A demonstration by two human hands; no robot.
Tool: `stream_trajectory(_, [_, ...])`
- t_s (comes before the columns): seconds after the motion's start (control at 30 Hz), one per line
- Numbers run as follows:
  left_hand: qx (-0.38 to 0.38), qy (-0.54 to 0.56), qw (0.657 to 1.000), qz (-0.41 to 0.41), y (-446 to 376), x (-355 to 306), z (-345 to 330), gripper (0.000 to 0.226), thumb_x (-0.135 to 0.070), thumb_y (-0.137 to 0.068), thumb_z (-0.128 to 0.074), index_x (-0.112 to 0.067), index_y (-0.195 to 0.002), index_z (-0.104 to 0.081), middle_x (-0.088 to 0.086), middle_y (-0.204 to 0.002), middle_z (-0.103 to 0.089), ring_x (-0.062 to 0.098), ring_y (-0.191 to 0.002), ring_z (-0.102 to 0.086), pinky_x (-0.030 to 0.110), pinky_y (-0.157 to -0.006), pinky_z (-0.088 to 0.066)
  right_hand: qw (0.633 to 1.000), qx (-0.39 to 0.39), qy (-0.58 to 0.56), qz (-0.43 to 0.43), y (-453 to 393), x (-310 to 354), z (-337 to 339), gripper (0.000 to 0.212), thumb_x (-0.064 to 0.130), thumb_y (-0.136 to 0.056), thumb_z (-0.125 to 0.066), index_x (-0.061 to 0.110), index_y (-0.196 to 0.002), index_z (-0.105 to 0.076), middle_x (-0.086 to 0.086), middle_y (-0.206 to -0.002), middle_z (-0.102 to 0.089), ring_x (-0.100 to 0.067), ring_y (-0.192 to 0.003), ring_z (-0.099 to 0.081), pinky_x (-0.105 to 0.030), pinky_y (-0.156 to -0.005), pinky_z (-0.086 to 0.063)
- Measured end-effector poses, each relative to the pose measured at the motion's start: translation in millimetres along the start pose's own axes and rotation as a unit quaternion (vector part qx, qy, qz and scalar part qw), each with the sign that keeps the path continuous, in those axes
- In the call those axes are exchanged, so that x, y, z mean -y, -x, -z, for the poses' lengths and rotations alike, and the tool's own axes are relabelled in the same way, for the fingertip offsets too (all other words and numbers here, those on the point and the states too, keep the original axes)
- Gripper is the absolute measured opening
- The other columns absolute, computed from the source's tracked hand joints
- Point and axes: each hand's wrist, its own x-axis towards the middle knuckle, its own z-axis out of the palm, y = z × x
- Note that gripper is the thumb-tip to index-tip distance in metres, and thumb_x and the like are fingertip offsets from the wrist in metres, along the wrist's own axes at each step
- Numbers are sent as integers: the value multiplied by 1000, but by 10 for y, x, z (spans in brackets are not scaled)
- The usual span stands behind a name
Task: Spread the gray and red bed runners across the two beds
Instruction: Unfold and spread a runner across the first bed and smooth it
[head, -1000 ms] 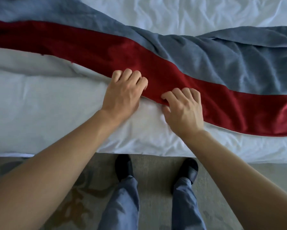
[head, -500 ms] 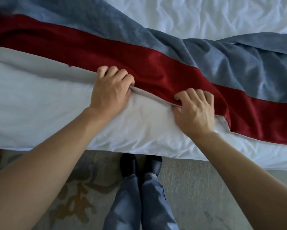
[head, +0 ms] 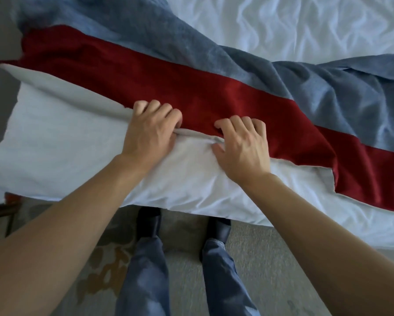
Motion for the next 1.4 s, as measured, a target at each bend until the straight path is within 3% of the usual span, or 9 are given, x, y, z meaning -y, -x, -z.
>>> stream_trajectory(0.23, [21, 11, 999, -36, 4, 402, 39, 23, -19, -75, -63, -20, -98, -60, 0, -91, -56, 26, -88, -51, 40, -82, -32, 999, -7, 26, -35, -122, 397, -138, 6, 10, -79, -65, 16, -80, -66, -2, -79, -60, -29, -77, -55, -43, -82, -41])
stream_trajectory(0.43, [2, 17, 999, -48, 58, 759, 40, 5, -17, -84, -58, -19, -81, -61, -1, -77, -57, 26, -80, -54, 39, -81, -31, 999, -22, 22, -14, -422, 1136, -330, 7, 15, -81, -63, 16, -89, -64, -2, -81, -59, -28, -77, -54, -42, -80, -39])
stream_trajectory(0.5, [-13, 45, 998, -45, 187, 756, 70, 14, -20, -91, -56, -19, -77, -59, -1, -72, -55, 25, -74, -53, 39, -77, -32, 999, -28, 18, -19, -479, 1309, -394, 3, 13, -82, -60, 16, -81, -60, -2, -76, -58, -29, -73, -53, -43, -77, -40])
stream_trajectory(0.67, [17, 69, 995, -67, 429, 864, 150, 10, -13, -87, -54, -20, -87, -60, -1, -83, -55, 25, -83, -53, 39, -81, -35, 998, -12, 49, -43, -247, 1413, -367, 11, 7, -81, -65, 17, -79, -59, 0, -74, -57, -27, -71, -52, -41, -77, -38])
stream_trajectory(0.9, [5, -36, 999, 29, 253, 2118, 166, 20, -10, -84, -49, -22, -95, -61, 3, -93, -56, 30, -91, -50, 44, -86, -31, 999, 1, 6, -39, -821, 2071, -532, 17, 15, -79, -63, 17, -96, -68, 0, -84, -63, -27, -78, -54, -40, -85, -37])
stream_trajectory(1.1, [20, 18, 999, 44, 588, 2294, 140, 21, -4, -77, -53, -22, -87, -58, -3, -82, -54, 24, -83, -49, 39, -82, -30, 997, 32, -17, -62, -821, 2360, -638, 21, 4, -74, -60, 14, -91, -65, -1, -82, -63, -28, -76, -55, -40, -89, -37])
stream_trajectory(1.2, [18, 44, 998, 48, 779, 2358, 181, 16, -11, -78, -57, -22, -90, -60, -4, -83, -56, 23, -82, -51, 38, -82, -30, 998, 51, -10, -47, -943, 2477, -628, 32, 17, -75, -65, 16, -107, -65, -2, -91, -62, -27, -85, -57, -41, -92, -38])
stream_trajectory(1.33, [18, 96, 994, 46, 751, 2525, 245, 22, -27, -77, -51, -23, -93, -67, -5, -91, -59, 22, -87, -53, 40, -88, -31, 997, 53, -33, -50, -1107, 2681, -690, 47, 59, -86, -53, 20, -107, -69, 1, -94, -64, -23, -90, -59, -40, -96, -37])
stream_trajectory(1.4, [-8, 105, 991, 83, 745, 2636, 256, 22, -25, -82, -48, -25, -89, -69, -7, -92, -62, 20, -86, -54, 40, -89, -29, 995, 25, -64, -71, -1097, 2722, -719, 46, 56, -92, -45, 21, -105, -72, 2, -94, -66, -22, -91, -60, -40, -98, -36])
